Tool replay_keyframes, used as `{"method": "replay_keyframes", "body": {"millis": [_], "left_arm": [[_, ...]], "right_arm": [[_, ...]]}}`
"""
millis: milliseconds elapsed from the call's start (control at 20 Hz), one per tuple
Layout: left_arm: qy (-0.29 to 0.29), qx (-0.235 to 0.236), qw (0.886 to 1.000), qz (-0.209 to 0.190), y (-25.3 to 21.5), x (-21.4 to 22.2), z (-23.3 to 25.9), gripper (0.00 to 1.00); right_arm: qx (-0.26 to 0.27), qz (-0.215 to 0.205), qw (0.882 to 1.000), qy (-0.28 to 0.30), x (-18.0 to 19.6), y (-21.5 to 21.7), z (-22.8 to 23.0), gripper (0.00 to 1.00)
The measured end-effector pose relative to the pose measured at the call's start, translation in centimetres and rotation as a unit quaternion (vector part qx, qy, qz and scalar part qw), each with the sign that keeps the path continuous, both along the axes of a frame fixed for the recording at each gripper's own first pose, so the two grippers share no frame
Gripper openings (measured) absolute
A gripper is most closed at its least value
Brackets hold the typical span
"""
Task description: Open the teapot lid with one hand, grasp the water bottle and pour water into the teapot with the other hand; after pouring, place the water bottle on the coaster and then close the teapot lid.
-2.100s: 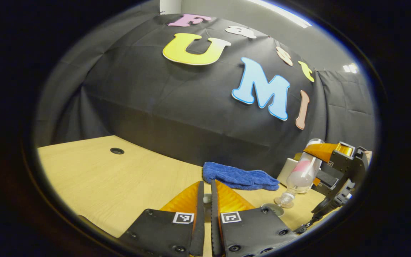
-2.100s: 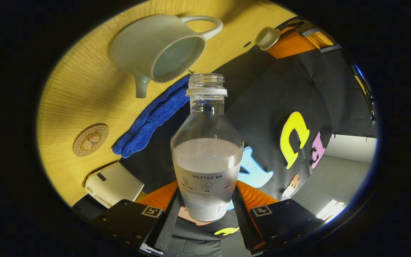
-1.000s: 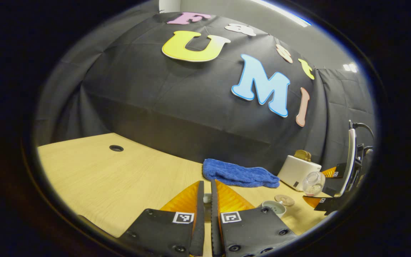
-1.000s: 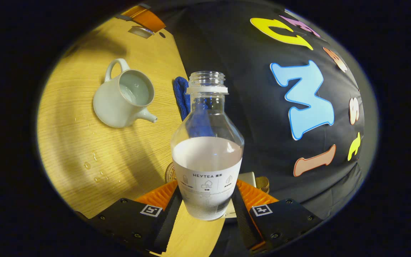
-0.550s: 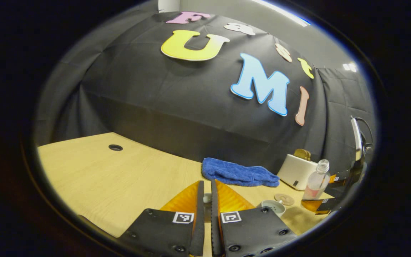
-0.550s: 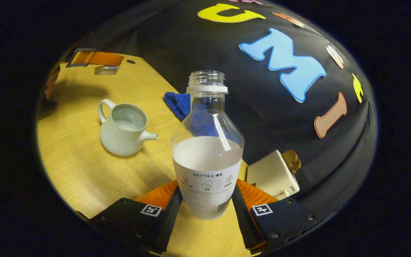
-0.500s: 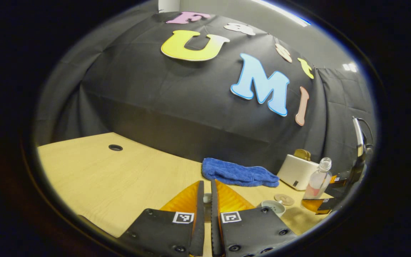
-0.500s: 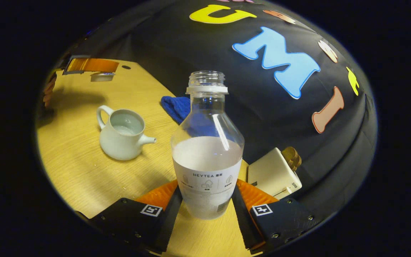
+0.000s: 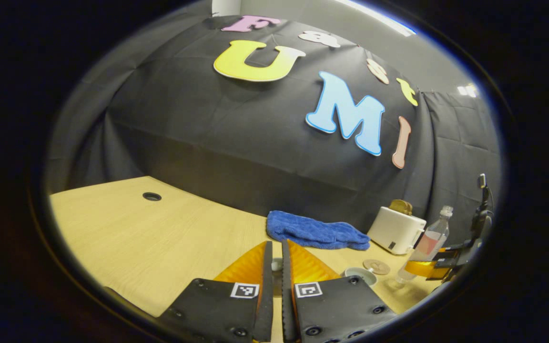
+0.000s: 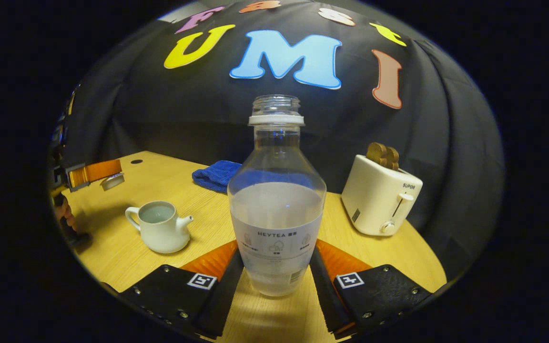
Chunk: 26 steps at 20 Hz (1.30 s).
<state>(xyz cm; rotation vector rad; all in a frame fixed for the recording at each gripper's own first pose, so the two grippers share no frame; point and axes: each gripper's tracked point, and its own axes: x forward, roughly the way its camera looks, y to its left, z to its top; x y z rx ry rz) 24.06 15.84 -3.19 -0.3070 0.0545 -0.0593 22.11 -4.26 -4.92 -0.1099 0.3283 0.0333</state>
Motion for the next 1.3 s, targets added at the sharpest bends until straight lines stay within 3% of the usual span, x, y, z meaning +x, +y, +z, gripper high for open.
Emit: {"method": "replay_keyframes", "body": {"millis": [150,200,950,1050,1100,1300], "left_arm": [[-0.002,0.001,1.000,0.001,0.2,0.0,0.2,0.17],[-0.002,0.001,1.000,0.002,0.2,-0.1,0.2,0.13],[-0.001,0.004,1.000,-0.002,-0.2,-0.1,0.1,0.17],[-0.001,0.004,1.000,-0.002,-0.2,-0.1,0.2,0.17],[-0.002,0.004,1.000,-0.003,-0.3,-0.1,0.2,0.17],[-0.005,0.004,1.000,-0.010,-0.9,-0.2,0.4,0.17]], "right_arm": [[0.044,0.000,0.999,0.009,-0.4,0.3,-0.2,0.76],[0.043,0.000,0.999,0.011,-0.5,0.3,-0.3,0.77],[0.038,0.001,0.999,0.019,-1.4,1.5,-1.1,0.79],[0.037,-0.002,0.999,0.012,-1.5,1.5,-0.7,0.95],[0.037,-0.003,0.999,0.007,-1.6,1.5,-0.5,0.98],[0.049,-0.013,0.999,-0.019,-2.4,1.6,1.2,0.98]]}}
